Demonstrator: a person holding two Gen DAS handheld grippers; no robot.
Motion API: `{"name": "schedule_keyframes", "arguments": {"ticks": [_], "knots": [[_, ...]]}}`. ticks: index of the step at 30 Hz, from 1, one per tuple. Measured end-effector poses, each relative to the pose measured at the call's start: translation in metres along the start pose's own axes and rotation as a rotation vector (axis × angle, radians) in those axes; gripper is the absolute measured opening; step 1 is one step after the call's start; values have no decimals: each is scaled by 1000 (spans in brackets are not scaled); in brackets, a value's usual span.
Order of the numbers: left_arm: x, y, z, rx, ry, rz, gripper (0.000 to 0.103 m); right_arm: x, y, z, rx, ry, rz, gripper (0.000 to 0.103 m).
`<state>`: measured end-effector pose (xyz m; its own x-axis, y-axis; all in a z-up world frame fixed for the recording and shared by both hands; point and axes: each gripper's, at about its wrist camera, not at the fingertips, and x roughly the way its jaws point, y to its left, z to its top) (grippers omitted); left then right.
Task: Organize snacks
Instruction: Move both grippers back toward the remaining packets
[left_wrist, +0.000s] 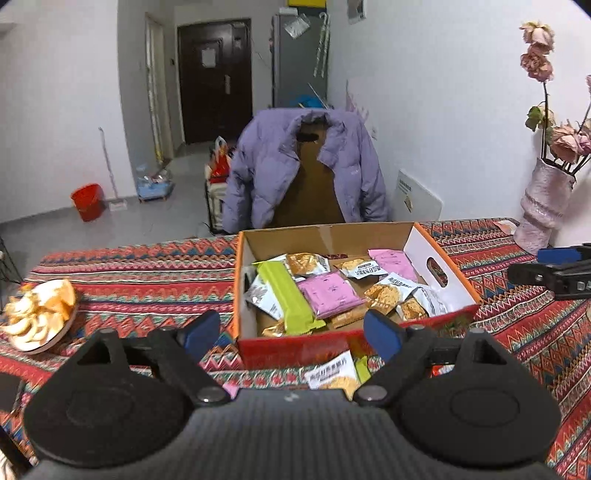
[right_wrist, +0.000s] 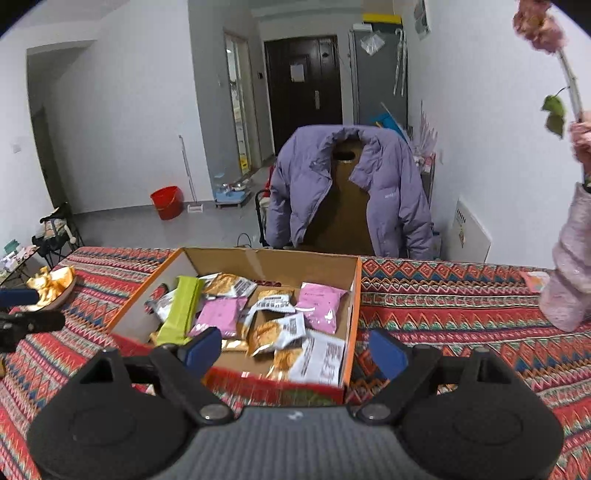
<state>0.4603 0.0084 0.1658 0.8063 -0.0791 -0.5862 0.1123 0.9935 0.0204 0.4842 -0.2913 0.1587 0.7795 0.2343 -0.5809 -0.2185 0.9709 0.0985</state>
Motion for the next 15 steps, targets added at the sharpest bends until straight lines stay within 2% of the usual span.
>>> {"name": "schedule_keyframes", "arguments": {"ticks": [4,6,8,11,15], "knots": [[-37,-6,-28,-23,-47,26,96,-42,10,-27,-11,-69,1,93],[-55,-8,-49,-23,-81,51,96,-65,17,-45,-26,-120,0,98],[-71,-13,-72,-14,-102,83,96,-87,26,-67,-36,-156,8,98],[-99,-18,-108,-30,-123,83,97,-114,39,-102,-50,-181,22,98],[-136,-20,-158,-78,-156,116,99,-149,53,-157,-96,-249,-41,101]]}}
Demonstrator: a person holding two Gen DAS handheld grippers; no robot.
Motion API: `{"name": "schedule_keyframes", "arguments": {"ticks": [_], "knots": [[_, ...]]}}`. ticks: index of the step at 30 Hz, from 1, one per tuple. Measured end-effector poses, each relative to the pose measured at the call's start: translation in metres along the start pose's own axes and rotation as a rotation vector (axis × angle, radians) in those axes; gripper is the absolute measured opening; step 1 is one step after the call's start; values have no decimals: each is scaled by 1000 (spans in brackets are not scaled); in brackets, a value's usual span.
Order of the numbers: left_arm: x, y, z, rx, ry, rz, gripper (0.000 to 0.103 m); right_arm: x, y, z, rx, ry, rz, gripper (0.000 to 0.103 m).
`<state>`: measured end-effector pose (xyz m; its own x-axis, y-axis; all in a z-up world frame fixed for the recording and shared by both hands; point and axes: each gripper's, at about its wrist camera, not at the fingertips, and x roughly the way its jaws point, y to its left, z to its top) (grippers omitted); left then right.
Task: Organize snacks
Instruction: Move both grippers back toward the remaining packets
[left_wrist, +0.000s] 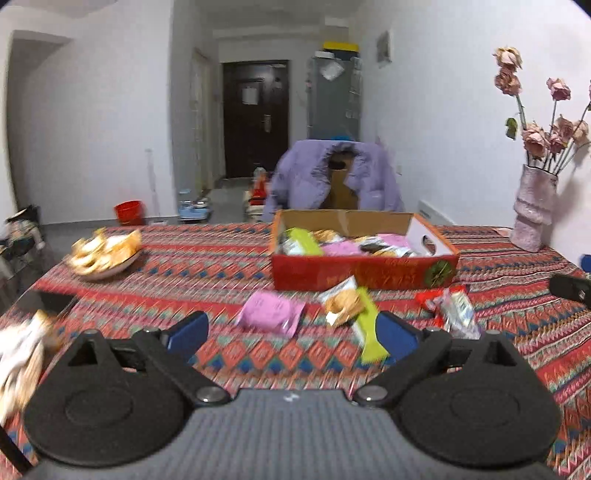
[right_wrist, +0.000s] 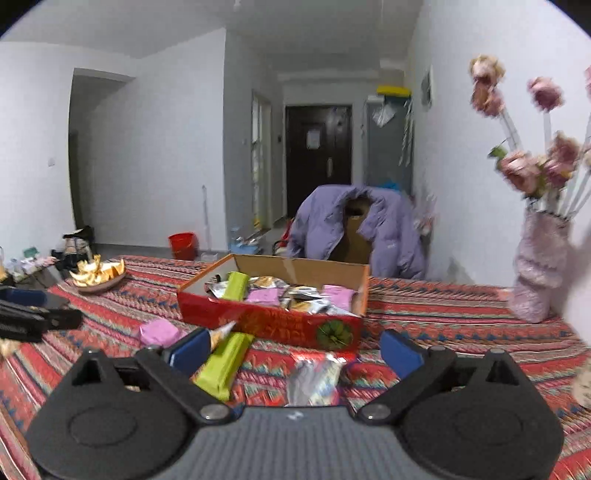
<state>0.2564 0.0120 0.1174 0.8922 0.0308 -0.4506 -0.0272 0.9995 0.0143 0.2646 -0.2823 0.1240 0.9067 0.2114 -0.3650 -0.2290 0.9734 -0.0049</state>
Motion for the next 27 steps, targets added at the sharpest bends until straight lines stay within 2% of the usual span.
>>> {"name": "schedule_keyframes", "arguments": {"ticks": [5,8,11,13,18,27], "knots": [[-48,2,-47,-5,-30,30,99,-44,22,-53,-8,-7,-59,103],[-72,2,-69,-20,-37,24,101,-65,34,-84,7,30,-61,103],[-90,-1,-85,15,-23,-13,101,-84,40,-104,37,56,-67,103],[-99,-3,-93,34,-30,-8,101,-93,44,-115,53,80,-47,103],[-107,-2,-105,22,-23,-12,101,-103,51,-127,52,92,-55,103],[-92,0,-106,8,18,7,101,-92,53,-128,28,126,-66,103]]}}
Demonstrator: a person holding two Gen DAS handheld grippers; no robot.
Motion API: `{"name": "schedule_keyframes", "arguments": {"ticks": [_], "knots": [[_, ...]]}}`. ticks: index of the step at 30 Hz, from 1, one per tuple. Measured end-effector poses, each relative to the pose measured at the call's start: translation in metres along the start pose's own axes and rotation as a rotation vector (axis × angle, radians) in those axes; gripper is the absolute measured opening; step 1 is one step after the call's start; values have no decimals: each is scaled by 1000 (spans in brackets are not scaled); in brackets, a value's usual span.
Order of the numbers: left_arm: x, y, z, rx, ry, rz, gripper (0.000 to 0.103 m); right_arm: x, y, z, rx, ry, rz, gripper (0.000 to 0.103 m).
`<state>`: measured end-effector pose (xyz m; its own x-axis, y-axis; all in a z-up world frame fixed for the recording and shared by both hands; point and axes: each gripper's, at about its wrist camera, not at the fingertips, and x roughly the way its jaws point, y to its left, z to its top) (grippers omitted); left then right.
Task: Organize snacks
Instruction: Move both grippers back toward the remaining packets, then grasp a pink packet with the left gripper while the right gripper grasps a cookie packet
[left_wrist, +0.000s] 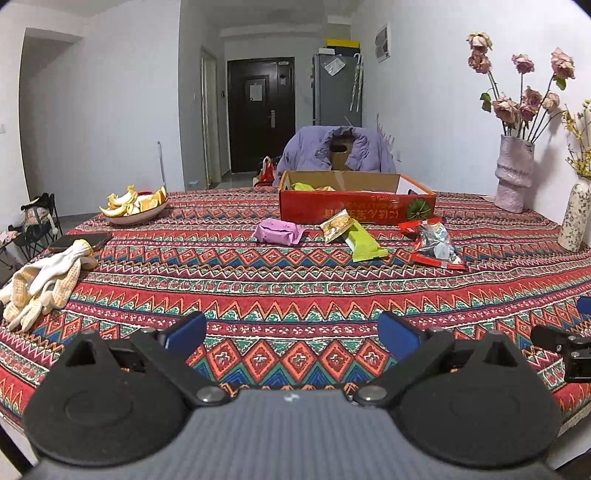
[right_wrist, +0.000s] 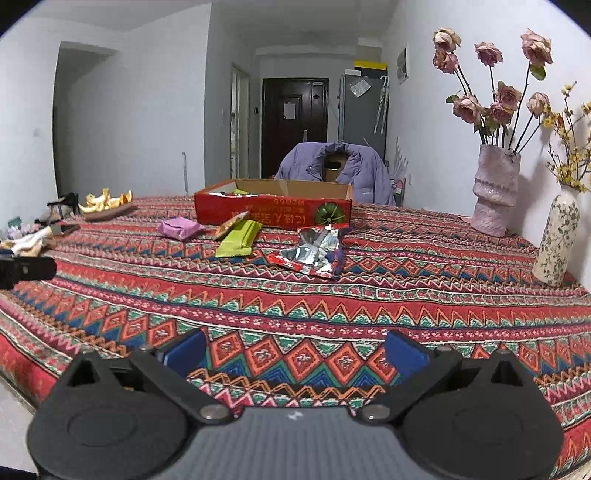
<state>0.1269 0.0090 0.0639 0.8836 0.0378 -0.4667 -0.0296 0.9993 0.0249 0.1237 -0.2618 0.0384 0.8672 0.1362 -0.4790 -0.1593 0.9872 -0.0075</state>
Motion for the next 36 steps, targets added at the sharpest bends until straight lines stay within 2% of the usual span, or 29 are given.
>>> {"name": "schedule_keyframes", "arguments": {"ticks": [8,17,24,28,33,36], "knots": [[31,5,11,-5,42,8,101,27,-10,20,55,17,35,103],[97,13,43,9,76,4,101,92,-7,61,37,57,69,103],[165,14,74,78,82,2,101,146,-8,93,29,86,78,102],[210,24,91,92,104,-14,101,174,0,115,-1,85,118,102],[272,31,103,108,153,14,101,218,20,140,-54,95,175,101],[304,36,106,94,191,-13,101,248,35,152,-78,97,230,97]]}}
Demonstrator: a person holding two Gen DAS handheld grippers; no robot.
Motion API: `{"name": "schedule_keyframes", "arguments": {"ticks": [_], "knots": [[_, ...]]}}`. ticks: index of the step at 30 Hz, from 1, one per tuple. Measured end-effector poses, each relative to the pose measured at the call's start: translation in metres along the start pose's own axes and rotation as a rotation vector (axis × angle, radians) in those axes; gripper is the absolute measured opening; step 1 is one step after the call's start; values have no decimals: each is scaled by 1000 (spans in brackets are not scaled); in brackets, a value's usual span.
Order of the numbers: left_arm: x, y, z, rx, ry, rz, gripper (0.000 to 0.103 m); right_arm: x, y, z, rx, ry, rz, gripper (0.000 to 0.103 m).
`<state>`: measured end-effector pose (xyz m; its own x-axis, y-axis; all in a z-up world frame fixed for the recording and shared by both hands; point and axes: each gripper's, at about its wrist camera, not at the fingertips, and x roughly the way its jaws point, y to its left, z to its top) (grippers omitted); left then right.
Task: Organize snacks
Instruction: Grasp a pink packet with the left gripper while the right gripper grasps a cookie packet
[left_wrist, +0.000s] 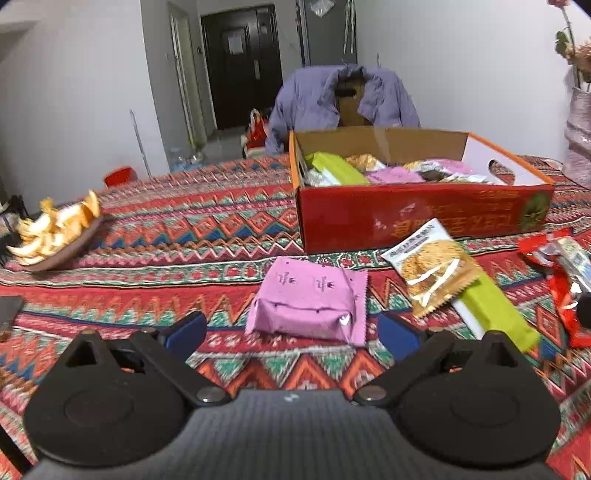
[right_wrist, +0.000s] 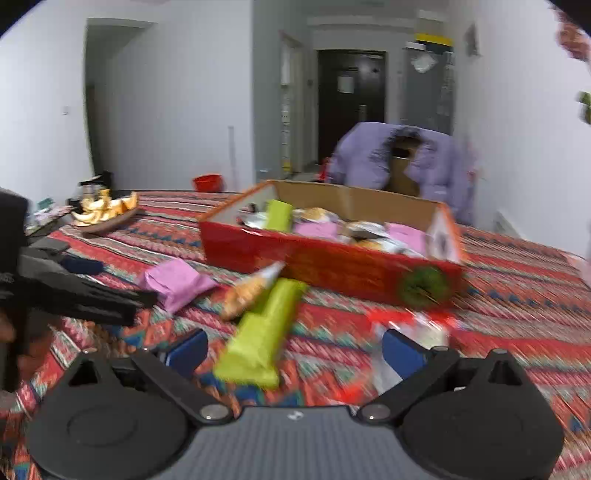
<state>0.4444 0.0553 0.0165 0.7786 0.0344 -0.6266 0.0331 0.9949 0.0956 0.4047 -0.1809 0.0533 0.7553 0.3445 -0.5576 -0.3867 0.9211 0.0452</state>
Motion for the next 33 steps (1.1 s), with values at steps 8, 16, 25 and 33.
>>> {"name": "schedule_keyframes", "arguments": {"ticks": [8,16,25,33], "knots": [[37,1,2,43,0,-51,94,80,13,32,-31,28,67,78],[32,8,-2,27,-23,-39,68,126,30,30,-104,40,42,54],[-13,40,-15,-103,-29,20,61,140,74,18,-323,37,-40,73],[-62,60,-35,-212,-29,30,61,134,92,19,-275,69,124,65]]}}
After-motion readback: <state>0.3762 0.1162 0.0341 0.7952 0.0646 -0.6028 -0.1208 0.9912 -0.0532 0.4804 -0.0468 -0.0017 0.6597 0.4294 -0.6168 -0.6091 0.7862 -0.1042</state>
